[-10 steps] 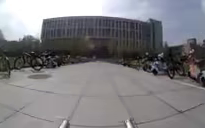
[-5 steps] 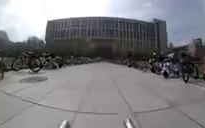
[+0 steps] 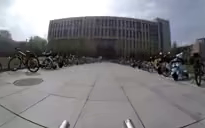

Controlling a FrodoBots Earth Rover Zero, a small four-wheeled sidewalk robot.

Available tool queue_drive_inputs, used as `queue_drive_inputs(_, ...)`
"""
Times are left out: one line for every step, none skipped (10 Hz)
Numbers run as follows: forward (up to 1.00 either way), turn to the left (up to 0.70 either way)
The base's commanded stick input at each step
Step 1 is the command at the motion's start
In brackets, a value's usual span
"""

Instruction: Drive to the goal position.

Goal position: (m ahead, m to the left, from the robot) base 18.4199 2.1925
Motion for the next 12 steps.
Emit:
queue_drive_inputs(0.00,0.00)
queue_drive_inputs(0.77,0.00)
queue_drive_inputs(1.00,0.00)
queue_drive_inputs(1.00,-0.21)
queue_drive_inputs(1.00,-0.39)
queue_drive_inputs(1.00,-0.40)
queue_drive_inputs(1.00,-0.40)
queue_drive_inputs(1.00,-0.40)
queue_drive_inputs(1.00,-0.40)
queue_drive_inputs(1.00,-0.40)
queue_drive_inputs(1.00,-0.40)
queue_drive_inputs(1.00,-0.29)
